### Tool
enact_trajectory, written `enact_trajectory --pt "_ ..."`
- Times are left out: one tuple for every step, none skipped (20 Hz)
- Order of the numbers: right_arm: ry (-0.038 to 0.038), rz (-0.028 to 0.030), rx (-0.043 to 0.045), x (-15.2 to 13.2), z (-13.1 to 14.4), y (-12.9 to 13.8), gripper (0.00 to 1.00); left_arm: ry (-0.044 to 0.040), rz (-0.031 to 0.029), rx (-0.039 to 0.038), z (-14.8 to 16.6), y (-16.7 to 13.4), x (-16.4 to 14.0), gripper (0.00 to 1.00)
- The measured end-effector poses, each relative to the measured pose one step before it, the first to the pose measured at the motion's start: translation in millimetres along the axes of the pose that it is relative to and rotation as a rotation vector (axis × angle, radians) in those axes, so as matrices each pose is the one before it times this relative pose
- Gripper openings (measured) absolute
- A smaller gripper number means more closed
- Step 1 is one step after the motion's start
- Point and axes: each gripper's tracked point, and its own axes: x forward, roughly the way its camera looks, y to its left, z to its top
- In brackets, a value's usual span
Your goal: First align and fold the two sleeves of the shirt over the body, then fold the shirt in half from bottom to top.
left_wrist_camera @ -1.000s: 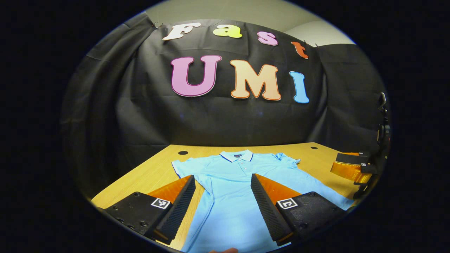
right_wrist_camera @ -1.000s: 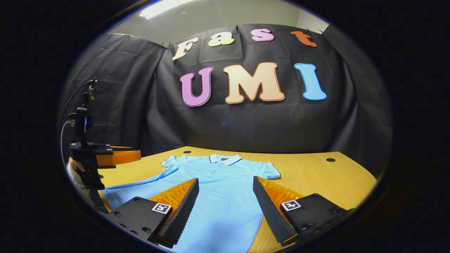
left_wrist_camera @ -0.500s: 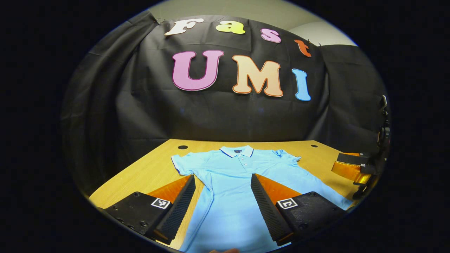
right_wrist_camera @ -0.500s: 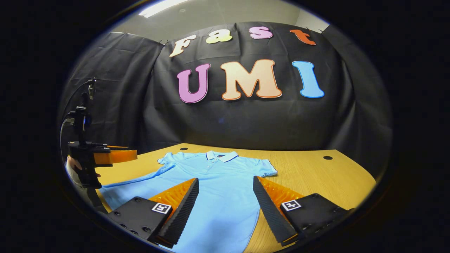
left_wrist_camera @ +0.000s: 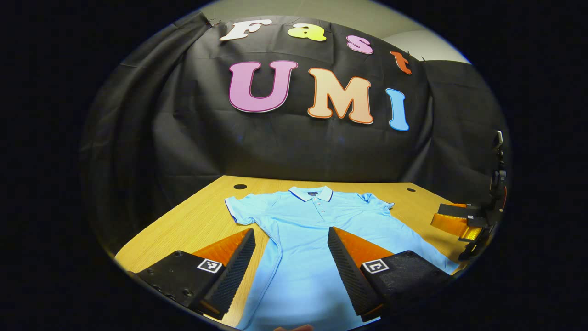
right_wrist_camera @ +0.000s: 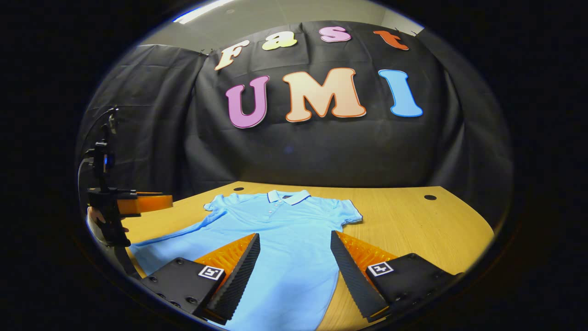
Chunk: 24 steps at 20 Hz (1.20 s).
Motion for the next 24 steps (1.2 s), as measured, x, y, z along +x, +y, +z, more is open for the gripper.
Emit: enact_trajectory --pt "0.01271 -0.01698 -0.02006 4.33 2.46 -7.53 0.98 -0.00049 -0.00045 0.00209 2.45 1.32 0.17 0.94" --pt "0.01363 -0.01378 -0.01639 4.47 4.02 -7.14 0.98 -0.00069 0.00301 0.00048 -0.51 2.52 -1.05 0.94" --pt "0.02112 -0.00182 -0.00896 4.17 2.05 -4.02 0.98 0.00057 0.00153 0.00303 0.07 1.51 0.19 0.94" --pt "0.02066 0.00752 0.0002 7.83 5.5 -4.74 0.97 0.00008 0.00012 0.00097 -0.12 0.85 -1.32 0.94" --pt "0.01799 0.01705 0.00581 10.42 6.3 -2.46 0.97 -0.00028 -0.00132 -0.00114 1.28 0.9 -0.47 0.94" --pt "0.03126 0.02235 0.00968 10.46 2.79 -2.29 0.98 0.00058 -0.00401 -0.00133 0.05 0.88 0.51 0.94" --pt "0.04187 -0.00103 0.02331 13.85 1.43 -7.54 0.95 0.0017 -0.00376 -0.00096 0.75 -0.06 0.24 0.94" --pt "0.03748 0.00166 0.02777 12.44 3.37 -6.0 0.95 0.00056 -0.00454 0.00006 -0.4 -0.09 -0.78 0.94" --pt "0.02518 0.00284 0.03479 13.92 4.16 -6.77 0.97 -0.0026 -0.00623 -0.00151 1.18 0.09 0.74 0.94" --pt "0.02072 0.00118 0.03625 15.22 4.06 -6.35 0.97 -0.00157 -0.00618 -0.00318 0.13 -0.26 -0.38 0.94" --pt "0.01714 -0.00543 0.02547 13.43 4.05 -6.4 0.97 -0.00105 -0.00383 -0.00118 1.1 0.43 -0.2 0.94" --pt "0.01511 -0.01447 0.01281 14.31 4.75 -8.16 0.92 -0.00124 -0.00222 0.00084 -0.11 1.31 0.35 0.94" --pt "0.00371 -0.01817 0.00593 12.9 7.12 -7.69 0.97 -0.0016 0.00286 0.00112 0.71 1.5 0.29 0.94" --pt "0.00708 -0.01269 0.00213 13.49 5.27 -6.17 0.97 0.00002 0.00448 0.00071 -0.4 1.46 0.49 0.94" --pt "0.00429 -0.01367 0.01231 14.89 7.15 -6.17 0.97 0.00208 0.00546 -0.00296 -1.43 2.53 1.22 0.94" --pt "0.01864 -0.00871 0.01465 14.09 1.36 -4.27 0.97 0.00647 0.00091 -0.00665 -1.54 1.92 1.31 0.94" --pt "0.02325 -0.02848 0.01656 13.97 -0.09 -8.68 0.92 0.00997 -0.00434 -0.00638 -3.09 1.78 0.56 0.94" --pt "0.01754 -0.02695 0.01465 13.83 -1.88 -6.72 0.97 0.00512 -0.00738 -0.00269 -1.11 0.0 0.25 0.94" --pt "0.0137 -0.01481 0.01452 10.41 -1.19 -5.6 0.97 -0.00089 -0.00484 0.0008 0.9 -0.61 0.87 0.94" --pt "0.00554 -0.01702 0.01892 11.82 -1.03 -6.13 0.92 0.00128 -0.00274 0.00191 -1.09 0.81 0.98 0.94" --pt "0.00542 -0.01143 0.01992 10.08 -0.78 -5.68 0.92 0.00177 -0.00299 0.00096 -1.24 -0.19 1.64 0.94" --pt "-0.00061 -0.00299 0.01837 6.57 -2.14 -4.1 0.97 0.00603 -0.00416 -0.00137 -2.58 -0.55 1.24 0.94" --pt "-0.0026 -0.00314 0.01572 5.48 0.9 -3.27 0.97 0.00522 -0.00589 -0.00475 -2.02 -0.93 1.19 0.95" --pt "-0.00411 0.00212 0.01474 3.98 -0.07 -1.78 0.92 0.0086 -0.00623 -0.01021 -2.68 -1.35 2.03 0.94"
